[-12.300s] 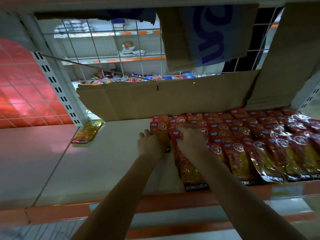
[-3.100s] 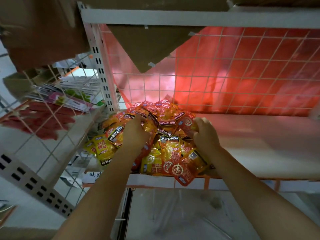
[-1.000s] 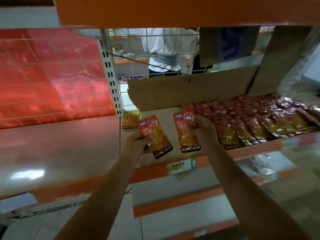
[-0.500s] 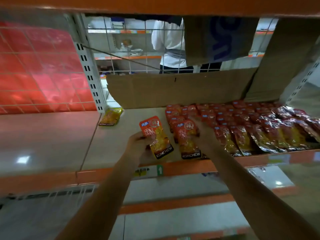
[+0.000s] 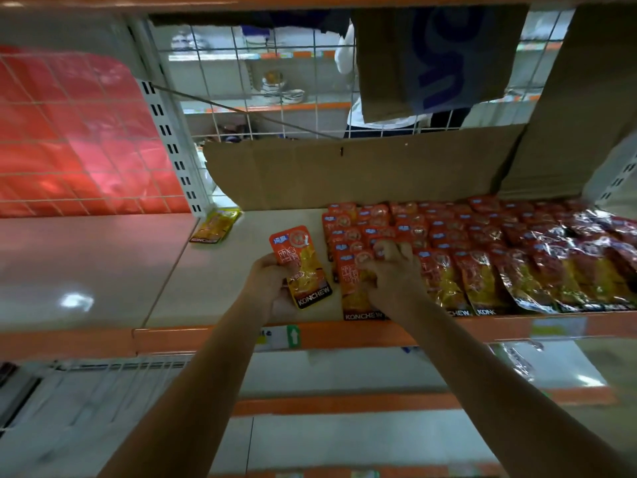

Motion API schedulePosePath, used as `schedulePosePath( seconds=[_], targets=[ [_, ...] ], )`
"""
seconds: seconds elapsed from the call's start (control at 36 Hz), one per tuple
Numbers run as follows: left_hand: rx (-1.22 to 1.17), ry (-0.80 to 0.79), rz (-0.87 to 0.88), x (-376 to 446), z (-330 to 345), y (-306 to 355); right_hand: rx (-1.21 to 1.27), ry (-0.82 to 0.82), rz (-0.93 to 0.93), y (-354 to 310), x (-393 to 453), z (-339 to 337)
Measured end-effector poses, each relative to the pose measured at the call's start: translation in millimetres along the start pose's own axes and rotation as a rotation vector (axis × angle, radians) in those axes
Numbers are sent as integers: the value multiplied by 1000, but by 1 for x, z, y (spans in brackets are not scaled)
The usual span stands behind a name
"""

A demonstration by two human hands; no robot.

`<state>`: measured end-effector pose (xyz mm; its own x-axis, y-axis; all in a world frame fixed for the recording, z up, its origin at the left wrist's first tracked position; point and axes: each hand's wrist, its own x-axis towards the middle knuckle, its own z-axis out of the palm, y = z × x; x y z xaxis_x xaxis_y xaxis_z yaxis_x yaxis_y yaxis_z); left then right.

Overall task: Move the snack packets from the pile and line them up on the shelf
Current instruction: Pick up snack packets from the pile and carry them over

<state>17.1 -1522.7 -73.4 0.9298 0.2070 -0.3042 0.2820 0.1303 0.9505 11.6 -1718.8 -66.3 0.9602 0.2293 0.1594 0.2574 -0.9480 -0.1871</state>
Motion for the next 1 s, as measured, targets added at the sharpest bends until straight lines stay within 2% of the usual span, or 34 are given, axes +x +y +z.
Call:
schedulePosePath(
  seconds=[0.11, 0.28, 0.42, 0.53, 0.61, 0.72, 0.86, 1.0],
  targets=[
    [155, 2, 20, 18, 9, 8, 65, 25, -37, -2, 7, -1],
    [368, 145, 96, 59, 17, 9, 134, 118, -49, -4, 22, 0],
    [831, 243, 257, 76, 25, 15, 100, 98, -72, -3, 35, 2],
    [1264, 159, 367, 79, 29, 17, 195, 236, -103, 4, 44, 8],
    [1442, 2, 415, 84, 25, 8, 211, 229, -94, 8, 49, 9],
    [1462, -102, 471, 93, 26, 5, 204, 186, -91, 10, 57, 9],
    [1415, -84, 450, 106, 46, 9, 180, 165, -86, 10, 62, 11],
    [1484, -26, 392, 115, 61, 15, 210, 177, -75, 11, 63, 13]
  ],
)
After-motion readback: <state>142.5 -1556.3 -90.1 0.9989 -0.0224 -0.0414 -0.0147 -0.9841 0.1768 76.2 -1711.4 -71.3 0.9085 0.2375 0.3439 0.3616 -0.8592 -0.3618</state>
